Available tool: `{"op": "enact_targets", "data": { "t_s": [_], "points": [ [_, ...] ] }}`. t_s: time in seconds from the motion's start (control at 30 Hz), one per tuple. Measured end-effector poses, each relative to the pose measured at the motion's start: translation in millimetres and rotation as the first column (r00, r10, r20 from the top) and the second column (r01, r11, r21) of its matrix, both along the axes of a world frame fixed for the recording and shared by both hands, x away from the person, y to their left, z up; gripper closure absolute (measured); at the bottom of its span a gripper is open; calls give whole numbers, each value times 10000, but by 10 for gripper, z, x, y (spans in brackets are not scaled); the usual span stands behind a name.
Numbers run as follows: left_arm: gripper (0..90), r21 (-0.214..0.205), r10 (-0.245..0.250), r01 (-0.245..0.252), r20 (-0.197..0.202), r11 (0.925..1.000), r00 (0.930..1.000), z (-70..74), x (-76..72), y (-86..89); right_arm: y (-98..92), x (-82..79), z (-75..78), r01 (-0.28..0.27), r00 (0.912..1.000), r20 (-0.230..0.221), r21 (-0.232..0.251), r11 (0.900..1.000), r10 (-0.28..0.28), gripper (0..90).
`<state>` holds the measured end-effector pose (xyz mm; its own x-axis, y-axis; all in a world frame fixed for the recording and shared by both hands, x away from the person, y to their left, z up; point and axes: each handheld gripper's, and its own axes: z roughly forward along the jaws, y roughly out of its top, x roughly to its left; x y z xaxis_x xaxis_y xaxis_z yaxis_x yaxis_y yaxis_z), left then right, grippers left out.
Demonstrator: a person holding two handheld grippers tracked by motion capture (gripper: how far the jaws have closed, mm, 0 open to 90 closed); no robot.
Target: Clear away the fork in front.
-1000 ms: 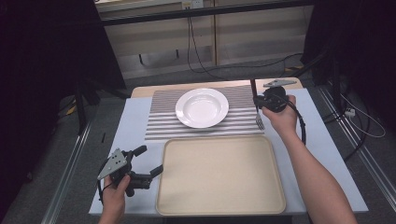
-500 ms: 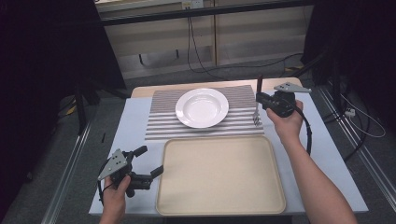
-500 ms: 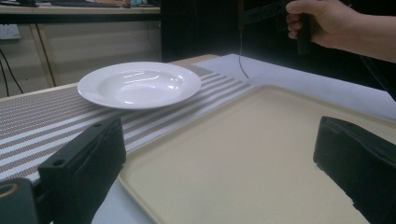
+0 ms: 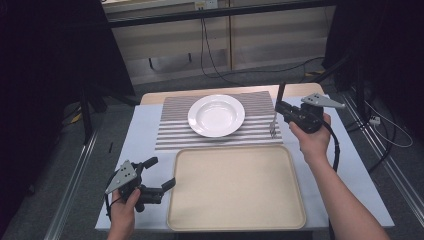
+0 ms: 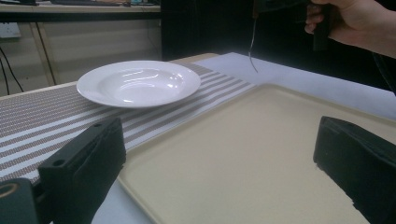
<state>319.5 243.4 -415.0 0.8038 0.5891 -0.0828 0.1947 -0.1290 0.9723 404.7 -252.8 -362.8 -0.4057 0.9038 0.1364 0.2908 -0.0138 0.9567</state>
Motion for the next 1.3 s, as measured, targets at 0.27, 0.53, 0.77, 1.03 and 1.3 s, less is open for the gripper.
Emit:
{"op": "enact_targets", "data": {
  "t_s": [0.27,0.53,0.77,1.03,1.3],
  "points": [
    [25,116,3,-3,19,9999,10000,7,-2,-10,92,-209,-15,-563,9983,139,48,9984,562,777],
    [25,11,3,-3,-117,10000,9999,46,15,-73,181,-379,6,-942,9949,367,14,9955,941,778],
    [25,88,-37,39,-165,10000,9999,136,39,-153,240,-498,-36,-1128,9923,532,180,9935,1117,777],
    [25,192,-327,334,-381,9993,9987,214,76,-319,297,-547,-172,-1416,9892,466,548,9884,1391,777],
    [26,299,-593,609,-513,9977,9969,288,126,-518,375,-583,-149,-1734,9839,531,582,9831,1704,777]
  ]
}}
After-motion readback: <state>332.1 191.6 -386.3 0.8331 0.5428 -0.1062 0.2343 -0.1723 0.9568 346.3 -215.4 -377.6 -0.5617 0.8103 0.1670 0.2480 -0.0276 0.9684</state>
